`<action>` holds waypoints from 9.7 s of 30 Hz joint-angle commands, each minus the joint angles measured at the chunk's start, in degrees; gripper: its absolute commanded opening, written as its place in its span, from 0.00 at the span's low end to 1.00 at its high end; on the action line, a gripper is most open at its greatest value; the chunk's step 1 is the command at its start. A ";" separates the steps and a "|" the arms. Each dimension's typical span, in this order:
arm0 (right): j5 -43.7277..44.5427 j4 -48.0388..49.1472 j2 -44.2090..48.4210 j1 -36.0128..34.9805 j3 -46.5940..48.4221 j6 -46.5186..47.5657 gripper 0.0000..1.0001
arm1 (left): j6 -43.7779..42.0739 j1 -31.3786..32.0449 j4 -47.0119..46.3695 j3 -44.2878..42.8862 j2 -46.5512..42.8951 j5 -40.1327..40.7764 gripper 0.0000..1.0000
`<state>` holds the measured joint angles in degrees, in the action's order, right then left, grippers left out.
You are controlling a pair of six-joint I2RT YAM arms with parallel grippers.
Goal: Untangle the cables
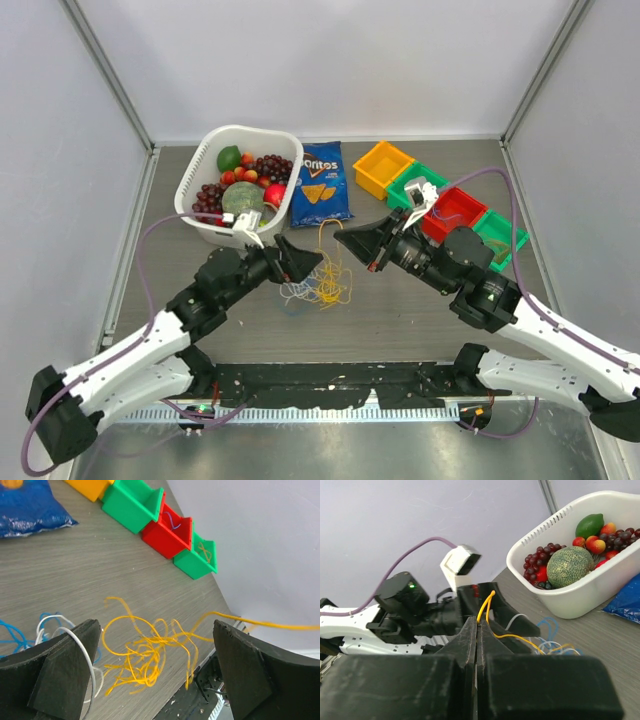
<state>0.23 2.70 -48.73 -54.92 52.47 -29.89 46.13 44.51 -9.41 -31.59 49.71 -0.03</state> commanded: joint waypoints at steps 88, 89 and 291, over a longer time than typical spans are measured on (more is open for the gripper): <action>-8.94 9.52 -4.09 9.04 -9.69 7.47 0.82 | -3.68 -0.66 22.16 -47.34 7.85 -26.77 0.00; -9.10 9.00 -5.57 9.04 -8.45 8.35 0.81 | -3.16 -0.65 21.63 -46.72 8.03 -27.21 0.00; -31.25 35.18 -16.04 4.48 -12.39 2.20 0.71 | -10.53 -0.65 16.00 -83.72 17.52 -12.54 0.00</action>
<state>-30.35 35.92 -65.12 -47.99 36.86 -28.14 35.92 43.86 9.23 -115.48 67.66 -12.01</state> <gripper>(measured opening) 0.705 0.023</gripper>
